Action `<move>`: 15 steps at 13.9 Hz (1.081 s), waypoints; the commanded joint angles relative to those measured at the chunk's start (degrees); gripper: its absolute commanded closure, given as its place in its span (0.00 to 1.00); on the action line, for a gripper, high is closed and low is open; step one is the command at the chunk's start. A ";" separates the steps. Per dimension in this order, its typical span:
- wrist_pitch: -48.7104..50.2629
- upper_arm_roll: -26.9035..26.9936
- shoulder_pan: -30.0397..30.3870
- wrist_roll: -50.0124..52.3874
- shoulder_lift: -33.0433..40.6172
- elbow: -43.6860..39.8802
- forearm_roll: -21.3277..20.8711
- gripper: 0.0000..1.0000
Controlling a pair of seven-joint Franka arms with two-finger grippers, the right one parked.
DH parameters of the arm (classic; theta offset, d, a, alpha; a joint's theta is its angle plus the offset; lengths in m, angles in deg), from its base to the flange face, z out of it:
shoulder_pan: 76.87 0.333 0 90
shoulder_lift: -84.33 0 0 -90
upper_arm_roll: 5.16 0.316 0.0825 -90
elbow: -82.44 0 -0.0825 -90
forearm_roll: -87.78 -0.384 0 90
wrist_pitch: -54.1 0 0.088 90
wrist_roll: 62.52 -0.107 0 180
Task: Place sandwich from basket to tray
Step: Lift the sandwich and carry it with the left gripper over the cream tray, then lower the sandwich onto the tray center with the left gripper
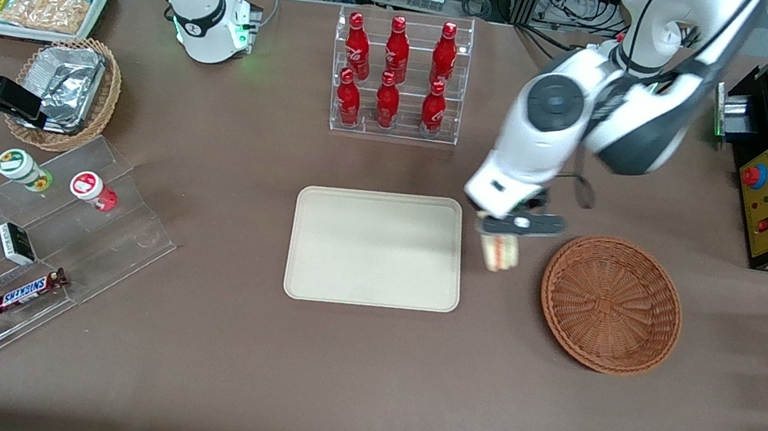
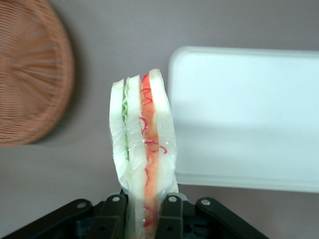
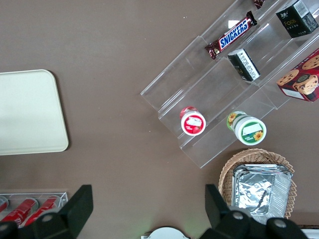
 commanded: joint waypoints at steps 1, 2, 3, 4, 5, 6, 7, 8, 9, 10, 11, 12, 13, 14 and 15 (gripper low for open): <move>0.82 0.17 -6.28 3.23 -9.61 -8.32 -4.42 1.00; 0.64 0.17 -8.47 6.20 -12.51 -10.17 -6.79 1.00; -0.23 0.17 -10.24 8.23 -15.33 -12.27 -8.82 1.00; -1.98 0.25 -11.82 9.73 -18.14 -14.12 -10.58 1.00; -4.96 0.43 -12.53 9.92 -20.87 -14.75 -11.55 1.00; -8.03 0.43 -13.24 10.88 -23.07 -15.10 -13.13 1.00; -9.45 0.69 -14.81 12.89 -23.96 -15.11 -14.97 1.00; -9.82 0.69 -15.35 14.13 -25.10 -15.11 -17.34 1.00; -9.91 0.69 -15.35 14.32 -26.42 -15.37 -18.50 1.00; -10.60 0.69 -15.53 14.14 -27.56 -16.76 -18.85 1.00; -10.87 0.69 -15.61 14.14 -28.88 -18.17 -18.95 1.00; -10.87 0.69 -15.79 14.14 -29.93 -19.66 -19.64 1.00; -10.96 0.69 -16.40 14.23 -30.55 -20.29 -20.52 1.00; -10.96 0.69 -16.84 14.32 -30.82 -20.47 -21.05 1.00; -11.05 0.69 -16.85 14.32 -31.26 -20.47 -21.40 1.00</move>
